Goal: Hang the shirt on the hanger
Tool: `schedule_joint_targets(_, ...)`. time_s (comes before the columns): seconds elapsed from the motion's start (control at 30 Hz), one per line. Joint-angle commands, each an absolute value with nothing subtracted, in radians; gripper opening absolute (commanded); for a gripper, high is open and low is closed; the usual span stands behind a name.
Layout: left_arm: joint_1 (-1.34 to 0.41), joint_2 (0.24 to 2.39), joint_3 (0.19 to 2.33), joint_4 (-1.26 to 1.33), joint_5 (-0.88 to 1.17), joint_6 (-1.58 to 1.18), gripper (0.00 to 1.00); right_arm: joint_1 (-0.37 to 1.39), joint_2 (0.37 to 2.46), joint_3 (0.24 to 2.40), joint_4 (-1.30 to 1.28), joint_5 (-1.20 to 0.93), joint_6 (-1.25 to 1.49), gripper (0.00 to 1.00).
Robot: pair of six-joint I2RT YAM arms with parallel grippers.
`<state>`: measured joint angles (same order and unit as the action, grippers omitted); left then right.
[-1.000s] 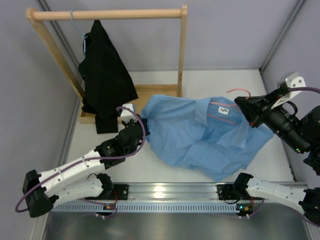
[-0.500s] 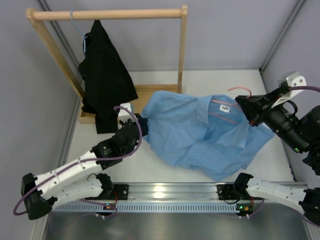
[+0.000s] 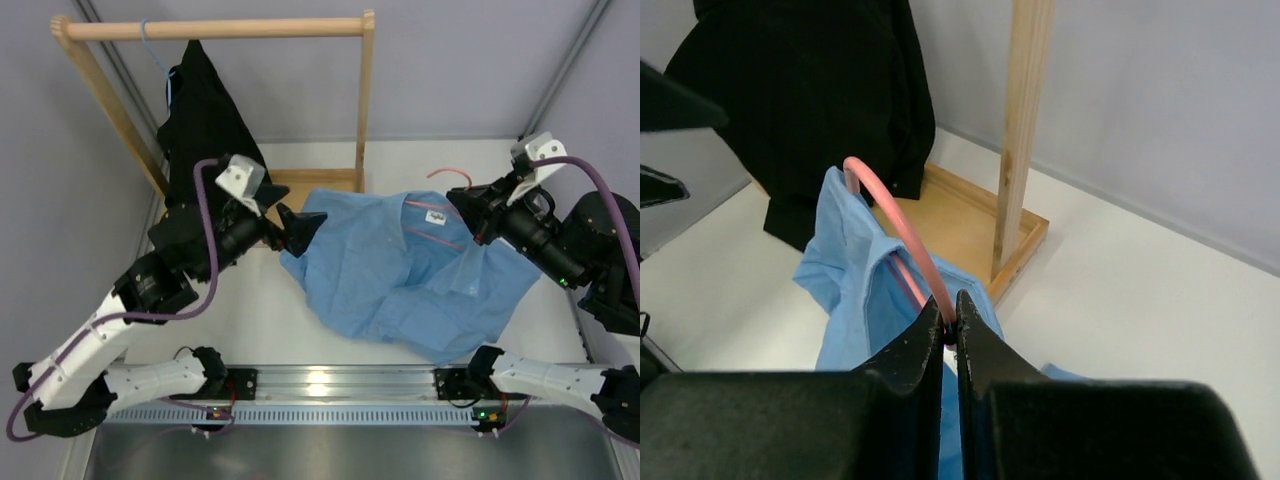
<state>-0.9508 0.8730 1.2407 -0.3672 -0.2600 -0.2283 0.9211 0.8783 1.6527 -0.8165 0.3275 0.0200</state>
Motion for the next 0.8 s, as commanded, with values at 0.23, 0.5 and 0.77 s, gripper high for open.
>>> schedule_joint_targets(0.23, -0.948, 1.313, 1.751, -0.740, 0.547, 0.440, 0.98, 0.927, 0.884, 1.692, -0.816, -0.053, -0.090, 0.00)
schedule_joint_targets(0.5, -0.933, 1.456, 1.812, -0.831, 0.613, 0.463, 0.79, 0.927, 0.867, 1.677, -0.815, -0.087, -0.098, 0.00)
schedule_joint_targets(0.77, -0.884, 1.450, 1.813, -0.830, 0.747, 0.445, 0.62, 0.927, 0.857, 1.634, -0.796, -0.112, -0.104, 0.00)
